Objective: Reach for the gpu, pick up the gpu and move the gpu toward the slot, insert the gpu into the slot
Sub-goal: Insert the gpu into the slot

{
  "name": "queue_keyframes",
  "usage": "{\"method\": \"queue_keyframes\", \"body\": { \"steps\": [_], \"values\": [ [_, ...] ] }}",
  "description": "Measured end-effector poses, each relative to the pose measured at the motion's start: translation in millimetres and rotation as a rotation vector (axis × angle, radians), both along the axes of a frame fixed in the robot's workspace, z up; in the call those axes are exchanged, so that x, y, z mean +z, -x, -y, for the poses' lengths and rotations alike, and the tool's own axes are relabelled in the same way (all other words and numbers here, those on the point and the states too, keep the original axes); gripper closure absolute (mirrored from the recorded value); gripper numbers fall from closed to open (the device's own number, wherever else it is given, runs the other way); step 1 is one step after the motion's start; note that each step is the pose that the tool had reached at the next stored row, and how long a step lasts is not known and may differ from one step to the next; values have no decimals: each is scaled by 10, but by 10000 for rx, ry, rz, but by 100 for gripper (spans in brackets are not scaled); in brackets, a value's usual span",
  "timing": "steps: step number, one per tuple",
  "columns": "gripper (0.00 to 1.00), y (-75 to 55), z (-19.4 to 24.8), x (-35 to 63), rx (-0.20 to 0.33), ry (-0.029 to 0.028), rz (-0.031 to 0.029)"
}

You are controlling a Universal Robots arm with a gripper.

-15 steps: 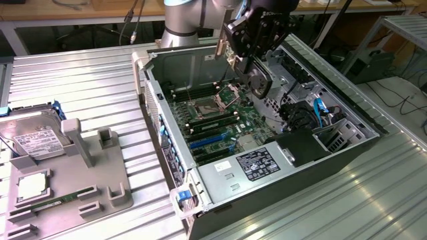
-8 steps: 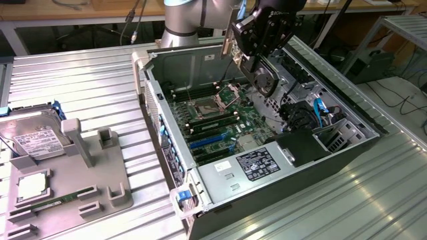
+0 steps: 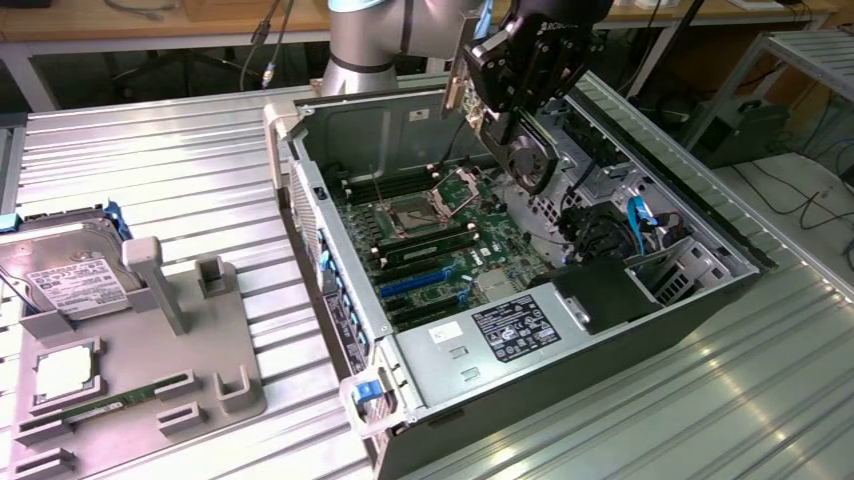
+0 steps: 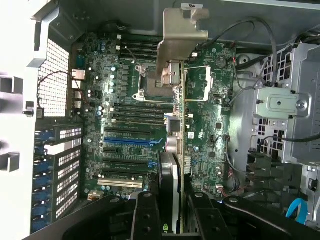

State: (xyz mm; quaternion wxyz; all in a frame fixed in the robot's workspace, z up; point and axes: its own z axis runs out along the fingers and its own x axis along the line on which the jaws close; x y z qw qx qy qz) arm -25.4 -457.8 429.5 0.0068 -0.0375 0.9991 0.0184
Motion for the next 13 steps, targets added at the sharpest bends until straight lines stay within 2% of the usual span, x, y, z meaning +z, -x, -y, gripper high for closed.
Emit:
{"method": "queue_keyframes", "body": {
  "steps": [6,13],
  "values": [
    [72,0,0,0,29,0,0],
    [72,0,0,0,1237,0,0]
  ]
}}
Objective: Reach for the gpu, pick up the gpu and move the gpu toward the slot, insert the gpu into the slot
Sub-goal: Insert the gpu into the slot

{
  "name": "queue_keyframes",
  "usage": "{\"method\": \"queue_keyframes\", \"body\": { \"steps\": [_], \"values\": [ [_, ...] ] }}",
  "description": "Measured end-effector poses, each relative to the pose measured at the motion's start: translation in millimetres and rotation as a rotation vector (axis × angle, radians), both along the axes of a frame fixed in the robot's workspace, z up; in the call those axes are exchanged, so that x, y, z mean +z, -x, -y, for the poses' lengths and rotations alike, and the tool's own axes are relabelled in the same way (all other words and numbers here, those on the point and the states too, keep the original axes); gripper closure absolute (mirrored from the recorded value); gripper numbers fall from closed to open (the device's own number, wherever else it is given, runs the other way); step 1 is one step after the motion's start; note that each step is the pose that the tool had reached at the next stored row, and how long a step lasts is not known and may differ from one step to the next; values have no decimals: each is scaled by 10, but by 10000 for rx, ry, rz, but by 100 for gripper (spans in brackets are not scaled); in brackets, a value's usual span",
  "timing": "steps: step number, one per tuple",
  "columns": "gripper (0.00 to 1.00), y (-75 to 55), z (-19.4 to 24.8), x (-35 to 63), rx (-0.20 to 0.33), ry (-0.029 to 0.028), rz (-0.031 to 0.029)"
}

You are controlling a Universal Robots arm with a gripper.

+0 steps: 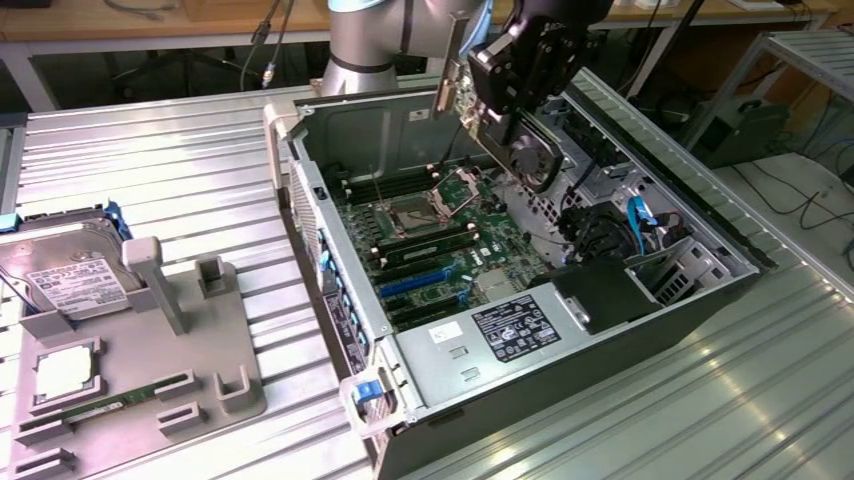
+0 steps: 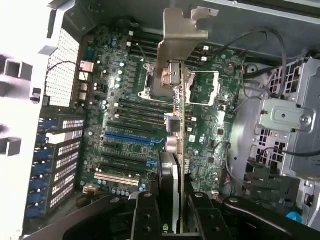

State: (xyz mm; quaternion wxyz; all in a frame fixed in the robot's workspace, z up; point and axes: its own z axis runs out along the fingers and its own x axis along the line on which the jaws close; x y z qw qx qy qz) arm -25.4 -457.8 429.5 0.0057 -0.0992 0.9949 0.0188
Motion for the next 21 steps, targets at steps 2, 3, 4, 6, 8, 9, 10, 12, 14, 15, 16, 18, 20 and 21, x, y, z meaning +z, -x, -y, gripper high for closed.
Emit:
{"method": "queue_keyframes", "body": {
  "steps": [2,3,4,6,8,9,10,12,14,15,16,18,20,21],
  "values": [
    [72,0,0,0,283,0,0],
    [72,0,0,0,435,0,0],
    [72,0,0,0,583,0,0],
    [72,0,0,0,1118,0,0],
    [72,0,0,0,1440,0,0],
    [72,0,0,0,1642,0,0],
    [72,0,0,0,1783,0,0],
    [72,0,0,0,2066,-1,0],
    [72,0,0,0,2330,0,0],
    [72,0,0,0,2465,-1,0],
    [72,0,0,0,2593,-1,0],
    [72,0,0,0,2890,0,0],
    [72,0,0,0,3183,-1,0],
    [72,0,0,0,3316,0,0]
  ]
}}
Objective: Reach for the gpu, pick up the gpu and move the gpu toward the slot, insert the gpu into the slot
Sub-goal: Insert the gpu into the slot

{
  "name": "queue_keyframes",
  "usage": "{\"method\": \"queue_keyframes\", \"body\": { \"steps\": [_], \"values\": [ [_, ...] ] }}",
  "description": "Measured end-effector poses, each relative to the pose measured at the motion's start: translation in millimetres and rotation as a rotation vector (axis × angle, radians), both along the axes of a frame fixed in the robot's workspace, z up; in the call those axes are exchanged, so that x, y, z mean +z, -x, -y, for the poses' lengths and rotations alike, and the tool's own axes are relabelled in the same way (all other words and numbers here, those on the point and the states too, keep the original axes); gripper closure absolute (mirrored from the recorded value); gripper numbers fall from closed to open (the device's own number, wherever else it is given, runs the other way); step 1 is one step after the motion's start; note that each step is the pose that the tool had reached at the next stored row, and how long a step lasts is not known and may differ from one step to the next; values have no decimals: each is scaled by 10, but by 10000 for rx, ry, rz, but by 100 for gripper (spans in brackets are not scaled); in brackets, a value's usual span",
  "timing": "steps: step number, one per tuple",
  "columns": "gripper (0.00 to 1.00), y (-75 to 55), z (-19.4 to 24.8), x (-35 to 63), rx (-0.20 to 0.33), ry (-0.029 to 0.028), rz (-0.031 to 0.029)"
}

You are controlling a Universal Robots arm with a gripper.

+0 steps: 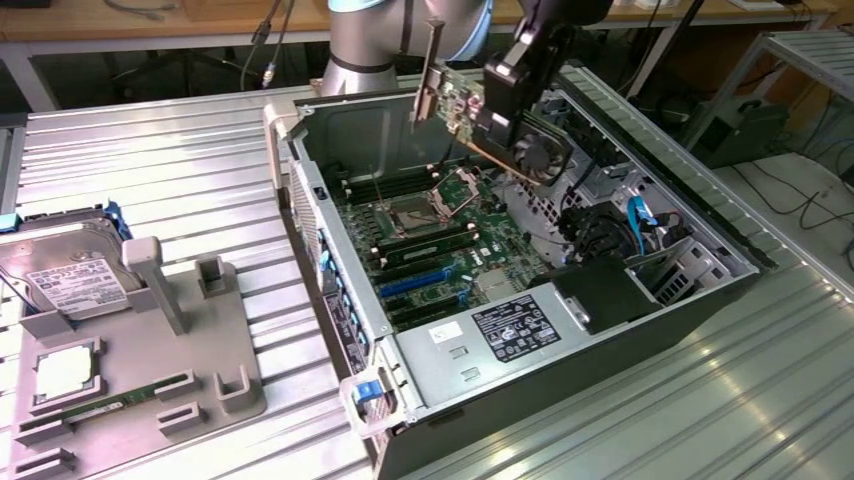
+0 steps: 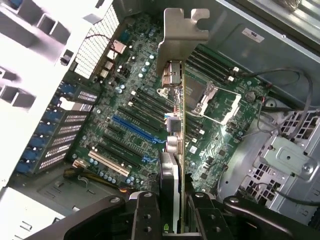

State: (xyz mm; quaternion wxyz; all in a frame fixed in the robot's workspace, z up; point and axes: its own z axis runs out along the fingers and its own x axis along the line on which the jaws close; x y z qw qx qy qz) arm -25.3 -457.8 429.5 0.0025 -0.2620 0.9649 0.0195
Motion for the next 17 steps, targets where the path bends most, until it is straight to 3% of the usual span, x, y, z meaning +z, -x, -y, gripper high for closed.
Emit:
{"method": "queue_keyframes", "body": {
  "steps": [17],
  "values": [
    [72,0,0,0,2571,0,0]
  ]
}}
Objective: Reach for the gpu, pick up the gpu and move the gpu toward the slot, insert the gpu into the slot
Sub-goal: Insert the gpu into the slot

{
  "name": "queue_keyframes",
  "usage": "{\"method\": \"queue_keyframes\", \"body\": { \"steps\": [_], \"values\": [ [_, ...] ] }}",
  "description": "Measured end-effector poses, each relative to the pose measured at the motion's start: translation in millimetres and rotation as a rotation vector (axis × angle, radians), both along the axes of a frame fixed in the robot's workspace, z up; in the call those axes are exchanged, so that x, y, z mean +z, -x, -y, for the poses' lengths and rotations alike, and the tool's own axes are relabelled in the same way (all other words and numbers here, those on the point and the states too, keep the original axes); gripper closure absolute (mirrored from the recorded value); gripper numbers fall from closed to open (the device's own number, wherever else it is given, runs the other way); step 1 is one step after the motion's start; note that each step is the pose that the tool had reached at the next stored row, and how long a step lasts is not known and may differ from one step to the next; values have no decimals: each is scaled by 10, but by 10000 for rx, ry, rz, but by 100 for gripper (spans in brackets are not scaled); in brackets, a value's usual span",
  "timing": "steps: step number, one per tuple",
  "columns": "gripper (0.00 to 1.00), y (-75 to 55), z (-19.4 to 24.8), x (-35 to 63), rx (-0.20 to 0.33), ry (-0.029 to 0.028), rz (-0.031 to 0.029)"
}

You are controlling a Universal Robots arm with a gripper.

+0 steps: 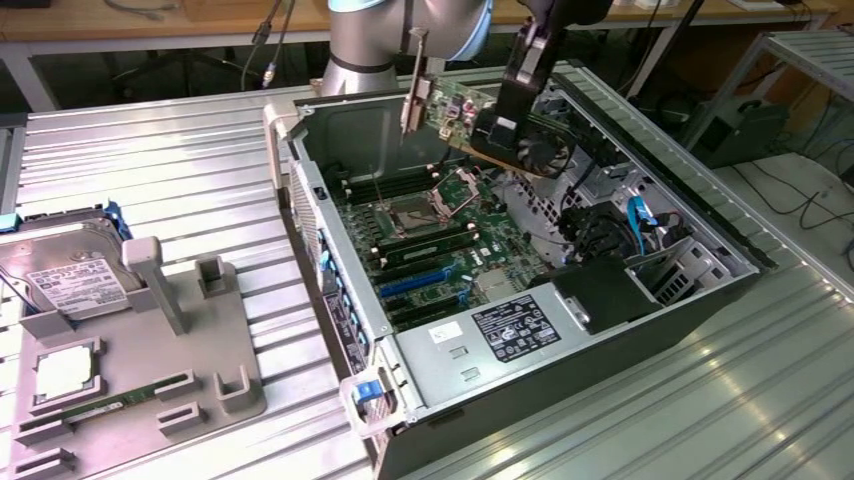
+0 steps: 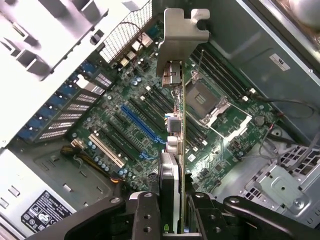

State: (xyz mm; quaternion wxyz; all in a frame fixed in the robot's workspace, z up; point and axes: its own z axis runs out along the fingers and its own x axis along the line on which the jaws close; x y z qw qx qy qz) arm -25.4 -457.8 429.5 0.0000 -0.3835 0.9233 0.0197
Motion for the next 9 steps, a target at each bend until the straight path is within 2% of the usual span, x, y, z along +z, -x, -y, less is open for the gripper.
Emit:
{"method": "queue_keyframes", "body": {
  "steps": [4,9],
  "values": [
    [72,0,0,0,494,0,0],
    [72,0,0,0,1369,0,0]
  ]
}}
